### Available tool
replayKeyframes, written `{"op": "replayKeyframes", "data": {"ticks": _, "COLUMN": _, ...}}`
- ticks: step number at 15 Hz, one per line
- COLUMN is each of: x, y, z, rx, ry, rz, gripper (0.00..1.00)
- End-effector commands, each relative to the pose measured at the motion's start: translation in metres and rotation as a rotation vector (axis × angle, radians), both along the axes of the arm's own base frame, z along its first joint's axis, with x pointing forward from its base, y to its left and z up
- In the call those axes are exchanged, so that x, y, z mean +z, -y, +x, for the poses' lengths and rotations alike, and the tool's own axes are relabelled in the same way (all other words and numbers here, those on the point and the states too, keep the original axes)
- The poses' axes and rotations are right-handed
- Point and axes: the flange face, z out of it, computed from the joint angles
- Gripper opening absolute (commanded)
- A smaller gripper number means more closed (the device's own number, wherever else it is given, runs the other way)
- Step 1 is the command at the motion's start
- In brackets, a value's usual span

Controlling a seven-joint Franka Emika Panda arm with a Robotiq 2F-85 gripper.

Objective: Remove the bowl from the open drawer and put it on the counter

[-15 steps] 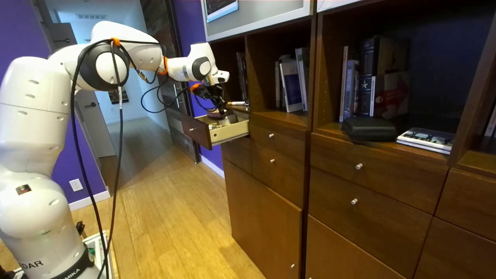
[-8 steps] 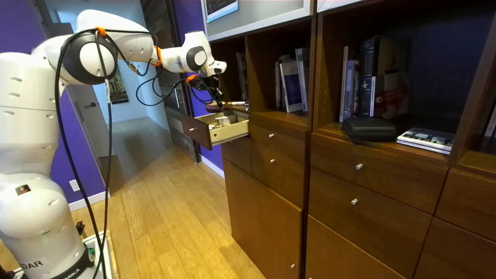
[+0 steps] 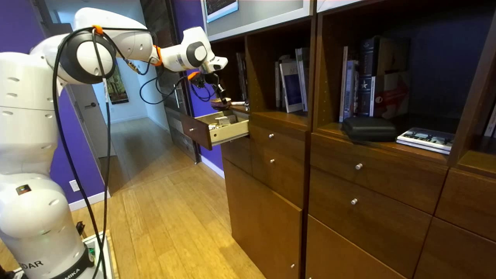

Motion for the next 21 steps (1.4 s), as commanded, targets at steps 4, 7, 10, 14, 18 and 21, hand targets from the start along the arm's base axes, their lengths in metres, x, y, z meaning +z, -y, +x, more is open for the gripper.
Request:
{"op": "replayKeyframes", "data": {"ticks": 4, "x": 0.015, "y": -0.005, "z": 0.014, "rx": -0.142, "ry": 0.083, "rz": -0.045, "gripper": 0.02}}
{"op": "replayKeyframes", "data": {"ticks": 7, "x": 0.012, "y": -0.006, "z": 0.026, "rx": -0.161, "ry": 0.086, "rz": -0.063, "gripper": 0.02}}
{"op": "replayKeyframes", "data": {"ticks": 10, "x": 0.01, "y": -0.001, "z": 0.041, "rx": -0.182, "ry": 0.078, "rz": -0.055, "gripper": 0.02}}
{"op": "replayKeyframes", "data": {"ticks": 14, "x": 0.006, "y": 0.003, "z": 0.061, "rx": -0.201, "ry": 0.076, "rz": -0.04, "gripper": 0.02}}
{"op": "replayKeyframes", "data": {"ticks": 18, "x": 0.002, "y": 0.003, "z": 0.077, "rx": -0.212, "ry": 0.072, "rz": -0.03, "gripper": 0.02}}
{"op": "replayKeyframes", "data": {"ticks": 21, "x": -0.002, "y": 0.005, "z": 0.087, "rx": -0.219, "ry": 0.068, "rz": -0.011, "gripper": 0.02}}
